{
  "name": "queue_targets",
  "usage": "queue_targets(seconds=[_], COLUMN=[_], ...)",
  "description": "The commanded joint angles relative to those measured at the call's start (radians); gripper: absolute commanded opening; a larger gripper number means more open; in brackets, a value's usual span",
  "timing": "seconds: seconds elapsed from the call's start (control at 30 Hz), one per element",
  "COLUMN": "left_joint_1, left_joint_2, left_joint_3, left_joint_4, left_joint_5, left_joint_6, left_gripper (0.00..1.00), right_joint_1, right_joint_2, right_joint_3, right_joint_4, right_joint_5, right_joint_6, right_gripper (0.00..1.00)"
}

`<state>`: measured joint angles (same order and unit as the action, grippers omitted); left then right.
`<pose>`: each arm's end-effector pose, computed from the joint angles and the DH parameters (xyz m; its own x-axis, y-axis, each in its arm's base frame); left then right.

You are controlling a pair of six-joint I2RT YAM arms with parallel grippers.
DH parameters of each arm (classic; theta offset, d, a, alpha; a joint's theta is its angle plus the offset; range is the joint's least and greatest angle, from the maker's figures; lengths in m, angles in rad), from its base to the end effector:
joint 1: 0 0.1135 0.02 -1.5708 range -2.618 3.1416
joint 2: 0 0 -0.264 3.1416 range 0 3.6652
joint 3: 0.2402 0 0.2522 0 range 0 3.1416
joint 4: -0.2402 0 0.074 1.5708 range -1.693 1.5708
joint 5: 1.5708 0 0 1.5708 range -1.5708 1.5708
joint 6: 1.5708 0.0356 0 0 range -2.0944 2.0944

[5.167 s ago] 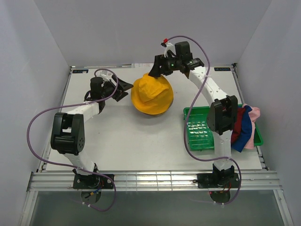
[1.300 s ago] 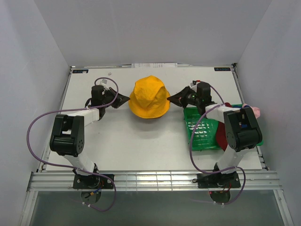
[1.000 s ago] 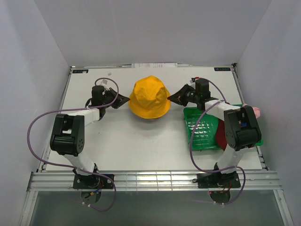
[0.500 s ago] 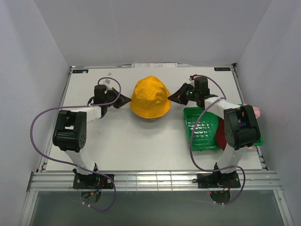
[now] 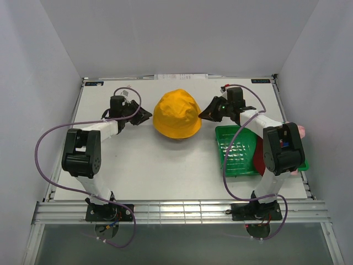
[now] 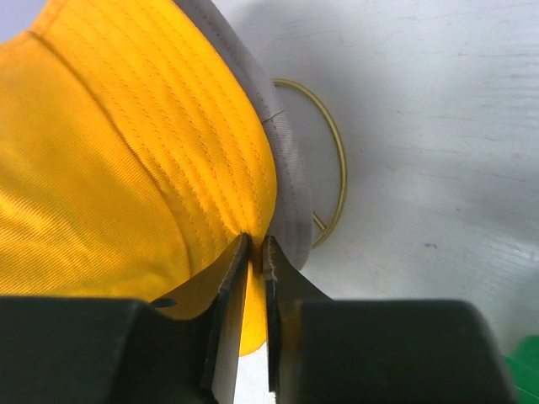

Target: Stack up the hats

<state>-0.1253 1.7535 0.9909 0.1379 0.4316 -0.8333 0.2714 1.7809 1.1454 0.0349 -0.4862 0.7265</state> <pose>0.3680 -0.0614 0.1851 -0.7234 -0.5865 -0.3644 -0.1268 0.6316 -0.7649 0.3759 0.1219 0.2150 -0.8111 0.3839 -0.4413 -0.0931 0.6601 0.7454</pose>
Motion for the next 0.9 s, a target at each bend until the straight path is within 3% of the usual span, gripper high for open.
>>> queue_targets(seconds=[0.0, 0.03, 0.13, 0.23, 0.57, 0.73, 0.87], left_joint_1=[0.012, 0.012, 0.012, 0.012, 0.016, 0.016, 0.015], left_joint_2=[-0.069, -0.086, -0.11, -0.14, -0.242, -0.324, -0.376], left_joint_3=[0.031, 0.035, 0.058, 0.081, 0.195, 0.206, 0.178], left_joint_4=[-0.072, -0.076, -0.103, -0.13, -0.262, -0.274, -0.247], left_joint_5=[-0.053, -0.054, -0.063, -0.071, -0.059, -0.01, 0.073], left_joint_6=[0.036, 0.037, 0.051, 0.071, 0.132, 0.132, 0.086], left_gripper=[0.42, 0.52, 0.65, 0.71, 0.75, 0.75, 0.75], right_joint_1=[-0.009, -0.011, -0.009, -0.009, -0.017, -0.043, -0.066], right_joint_2=[-0.015, -0.018, -0.023, -0.037, -0.178, -0.328, -0.464], right_joint_3=[0.036, 0.052, 0.089, 0.114, 0.272, 0.298, 0.196], right_joint_4=[-0.139, -0.15, -0.185, -0.225, -0.493, -0.674, -0.785], right_joint_5=[0.08, 0.078, 0.078, 0.083, 0.236, 0.458, 0.657], right_joint_6=[-0.11, -0.116, -0.134, -0.156, -0.26, -0.312, -0.314], right_gripper=[0.2, 0.24, 0.3, 0.38, 0.5, 0.56, 0.63])
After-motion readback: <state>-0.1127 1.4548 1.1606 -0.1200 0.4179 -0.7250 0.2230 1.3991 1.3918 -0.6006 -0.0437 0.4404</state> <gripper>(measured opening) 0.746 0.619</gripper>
